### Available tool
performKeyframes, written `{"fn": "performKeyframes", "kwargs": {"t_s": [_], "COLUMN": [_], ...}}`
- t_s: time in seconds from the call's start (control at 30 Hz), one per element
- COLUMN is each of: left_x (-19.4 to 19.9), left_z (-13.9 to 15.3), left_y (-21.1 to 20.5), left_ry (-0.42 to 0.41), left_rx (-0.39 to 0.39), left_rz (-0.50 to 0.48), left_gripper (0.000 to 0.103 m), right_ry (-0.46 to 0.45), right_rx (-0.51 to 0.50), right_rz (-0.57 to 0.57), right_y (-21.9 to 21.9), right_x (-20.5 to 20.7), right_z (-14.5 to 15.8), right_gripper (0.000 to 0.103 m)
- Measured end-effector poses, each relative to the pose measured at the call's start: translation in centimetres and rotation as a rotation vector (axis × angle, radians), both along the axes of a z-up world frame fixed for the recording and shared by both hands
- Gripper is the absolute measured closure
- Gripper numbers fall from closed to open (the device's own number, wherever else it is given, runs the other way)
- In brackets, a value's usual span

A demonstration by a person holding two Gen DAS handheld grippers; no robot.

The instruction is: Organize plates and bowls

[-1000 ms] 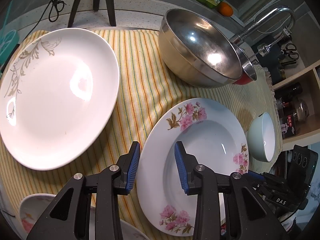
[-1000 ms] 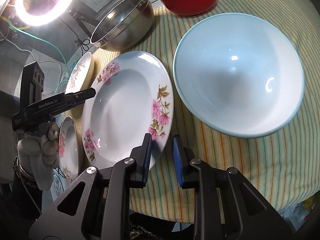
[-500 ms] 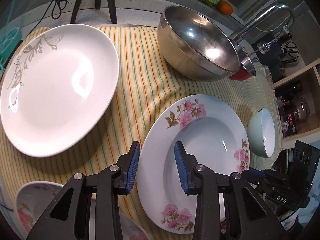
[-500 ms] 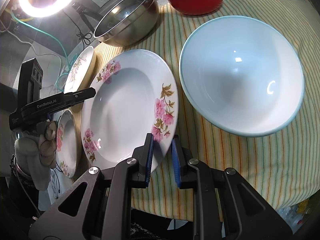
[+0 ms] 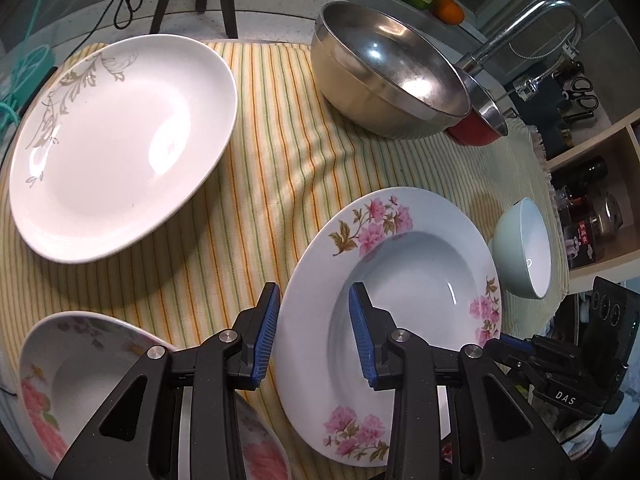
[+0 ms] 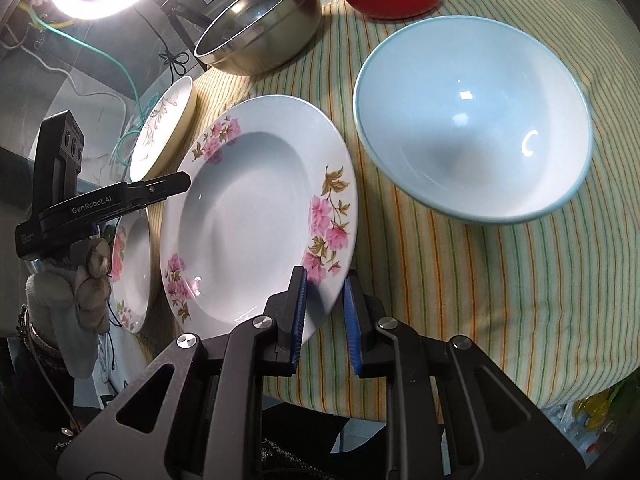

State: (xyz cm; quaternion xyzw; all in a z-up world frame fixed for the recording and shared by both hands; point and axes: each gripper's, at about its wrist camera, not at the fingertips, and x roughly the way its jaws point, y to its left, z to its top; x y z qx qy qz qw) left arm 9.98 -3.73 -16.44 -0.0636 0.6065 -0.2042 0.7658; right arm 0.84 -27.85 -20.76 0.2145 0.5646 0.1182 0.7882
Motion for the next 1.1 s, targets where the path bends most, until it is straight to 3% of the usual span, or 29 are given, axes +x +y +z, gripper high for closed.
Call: {"fn": "performKeyframes", "kwargs": {"t_s": [0.9,0.97,1.03,1.1], "left_x": [-2.1,-2.1,-2.2,-2.3], "left_z": [-0.1,0.0,0.3,0.7], "left_y": [-0.5,-0.2,-0.1,0.1], "left_ry": [0.005,0.002,-0.009,-0.023], "left_rx": [0.000,-0.003,0.001,0.003], "left_rz": [0.020,0.019,0.022,0.024], "left_gripper": [0.070,0.070,0.068,0.066], "right_ry": [-0.007,-0.013,-0.033,-0.057], "right_rx": [-0.028,-0.022,-0.040,-0.058], "right_rz": [0.022,0.020,0.013,0.014], "right_y": [0.5,0.5,0.4,0.4], "right_x": [-0.1,-0.3,-0.3,-0.5], "right_z": [0.0,0.1,0.6,1.2], "right_gripper": [0.080,0.073,0.055,0.049]}}
